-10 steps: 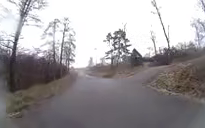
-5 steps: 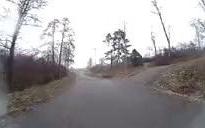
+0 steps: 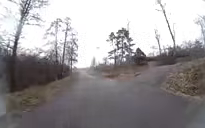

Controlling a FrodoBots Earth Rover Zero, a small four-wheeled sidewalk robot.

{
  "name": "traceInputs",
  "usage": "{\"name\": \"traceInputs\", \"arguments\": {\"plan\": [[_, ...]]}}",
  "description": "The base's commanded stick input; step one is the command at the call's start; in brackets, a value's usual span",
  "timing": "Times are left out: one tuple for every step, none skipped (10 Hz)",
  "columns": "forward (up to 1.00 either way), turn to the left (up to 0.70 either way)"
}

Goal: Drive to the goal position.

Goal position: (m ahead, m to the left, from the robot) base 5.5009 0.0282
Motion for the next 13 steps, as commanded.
{"name": "traceInputs", "arguments": {"plan": [[0.7,0.0],[0.7,0.0],[0.7,0.1],[0.7,0.35],[0.7,0.08],[0.7,0.0],[0.7,0.0],[0.7,0.0],[0.7,0.0],[0.7,0.0],[0.7,0.0],[0.7,0.0],[0.7,0.0]]}}
